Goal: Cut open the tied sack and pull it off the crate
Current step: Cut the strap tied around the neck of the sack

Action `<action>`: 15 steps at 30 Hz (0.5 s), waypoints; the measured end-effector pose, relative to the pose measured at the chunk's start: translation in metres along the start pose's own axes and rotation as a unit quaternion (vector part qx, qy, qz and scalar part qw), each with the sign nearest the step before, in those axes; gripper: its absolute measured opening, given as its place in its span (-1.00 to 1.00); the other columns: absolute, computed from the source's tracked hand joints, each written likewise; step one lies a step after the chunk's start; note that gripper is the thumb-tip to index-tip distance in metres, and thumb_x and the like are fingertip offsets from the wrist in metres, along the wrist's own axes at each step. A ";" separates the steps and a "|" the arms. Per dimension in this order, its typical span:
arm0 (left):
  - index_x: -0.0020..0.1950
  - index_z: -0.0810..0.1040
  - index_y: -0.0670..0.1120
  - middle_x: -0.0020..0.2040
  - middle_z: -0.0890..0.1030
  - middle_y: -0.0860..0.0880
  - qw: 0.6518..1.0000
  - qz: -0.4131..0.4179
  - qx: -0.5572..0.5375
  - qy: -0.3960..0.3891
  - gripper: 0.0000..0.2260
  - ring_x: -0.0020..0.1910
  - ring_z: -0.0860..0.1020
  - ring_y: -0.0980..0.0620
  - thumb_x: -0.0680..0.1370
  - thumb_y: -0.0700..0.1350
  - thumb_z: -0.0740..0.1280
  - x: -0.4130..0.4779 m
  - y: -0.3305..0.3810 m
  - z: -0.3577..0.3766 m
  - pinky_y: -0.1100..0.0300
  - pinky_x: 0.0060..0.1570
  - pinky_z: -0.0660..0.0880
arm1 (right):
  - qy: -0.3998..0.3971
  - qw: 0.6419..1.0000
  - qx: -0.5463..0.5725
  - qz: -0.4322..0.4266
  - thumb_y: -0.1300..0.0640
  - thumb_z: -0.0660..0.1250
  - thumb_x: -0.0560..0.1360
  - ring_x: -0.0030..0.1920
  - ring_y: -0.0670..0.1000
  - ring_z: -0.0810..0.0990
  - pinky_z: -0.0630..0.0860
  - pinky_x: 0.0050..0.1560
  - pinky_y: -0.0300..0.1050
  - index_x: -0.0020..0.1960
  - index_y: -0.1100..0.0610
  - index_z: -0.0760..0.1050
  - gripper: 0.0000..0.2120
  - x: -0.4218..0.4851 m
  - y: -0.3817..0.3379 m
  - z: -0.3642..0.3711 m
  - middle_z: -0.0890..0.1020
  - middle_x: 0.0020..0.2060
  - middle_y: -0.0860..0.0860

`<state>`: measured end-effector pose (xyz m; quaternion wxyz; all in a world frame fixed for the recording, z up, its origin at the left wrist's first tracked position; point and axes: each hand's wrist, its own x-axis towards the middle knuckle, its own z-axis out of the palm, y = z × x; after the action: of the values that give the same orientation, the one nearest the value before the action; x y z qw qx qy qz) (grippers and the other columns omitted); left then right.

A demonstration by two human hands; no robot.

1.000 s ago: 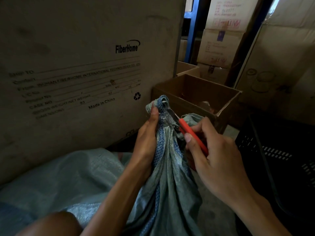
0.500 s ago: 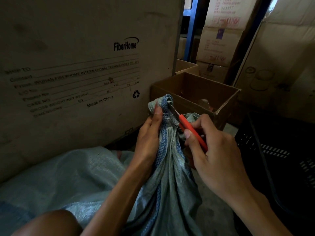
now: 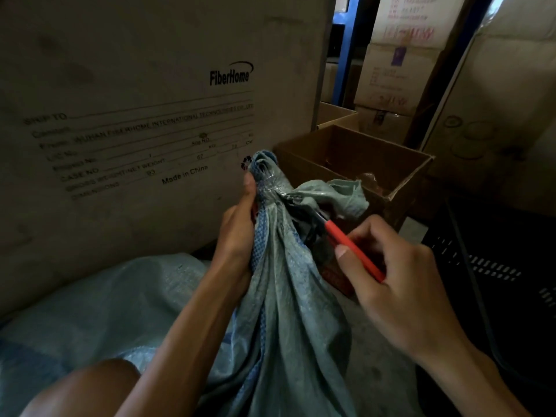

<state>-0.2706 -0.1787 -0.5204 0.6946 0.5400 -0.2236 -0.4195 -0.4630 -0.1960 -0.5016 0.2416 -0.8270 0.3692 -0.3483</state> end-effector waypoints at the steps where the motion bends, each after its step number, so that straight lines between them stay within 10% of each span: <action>1: 0.07 0.68 -0.12 -0.03 0.76 -0.15 1.000 0.000 -0.009 0.003 -0.48 -0.04 0.74 -0.09 0.59 0.28 0.18 0.001 -0.001 0.001 0.02 0.02 0.64 | -0.027 0.999 -0.011 0.014 -0.10 0.35 0.50 -0.47 -0.07 0.56 0.43 -0.49 -0.31 -0.17 -0.06 0.50 -0.86 0.003 0.000 -0.006 0.59 -0.45 -0.02; 6: 0.14 0.65 -0.19 -0.11 0.76 -0.12 0.999 -0.006 -0.017 0.041 -0.51 -0.25 0.74 0.02 0.62 0.21 0.21 0.005 -0.004 -0.001 0.22 -0.33 0.66 | -0.159 0.981 0.082 0.071 -0.10 0.45 0.43 -0.50 0.03 0.46 0.39 -0.42 -0.17 -0.19 0.13 0.60 -0.72 0.012 0.004 -0.040 0.48 -0.51 0.04; 9: 0.16 0.65 -0.20 -0.05 0.76 -0.16 0.999 -0.026 0.019 -0.023 -0.49 -0.11 0.75 -0.05 0.62 0.22 0.19 0.001 -0.009 0.000 0.12 -0.13 0.68 | -0.098 0.961 0.234 0.109 -0.04 0.45 0.41 -0.48 -0.02 0.39 0.37 -0.42 -0.21 -0.20 0.20 0.54 -0.71 0.015 0.003 -0.046 0.38 -0.50 0.04; 15: 0.21 0.63 -0.14 0.08 0.74 -0.16 0.986 -0.018 0.047 -0.159 -0.61 0.07 0.71 -0.08 0.66 0.10 0.18 -0.018 -0.018 0.021 0.16 0.00 0.67 | 0.038 0.977 0.159 0.134 -0.31 0.55 0.17 -0.22 -0.07 0.70 0.68 -0.15 -0.03 -0.05 -0.04 0.60 -0.51 0.022 0.022 -0.019 0.69 -0.22 -0.04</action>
<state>-0.3027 -0.1774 -0.5282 0.6164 0.5022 -0.3410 -0.5016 -0.4766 -0.2290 -0.4946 0.4007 -0.7072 0.4255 -0.3978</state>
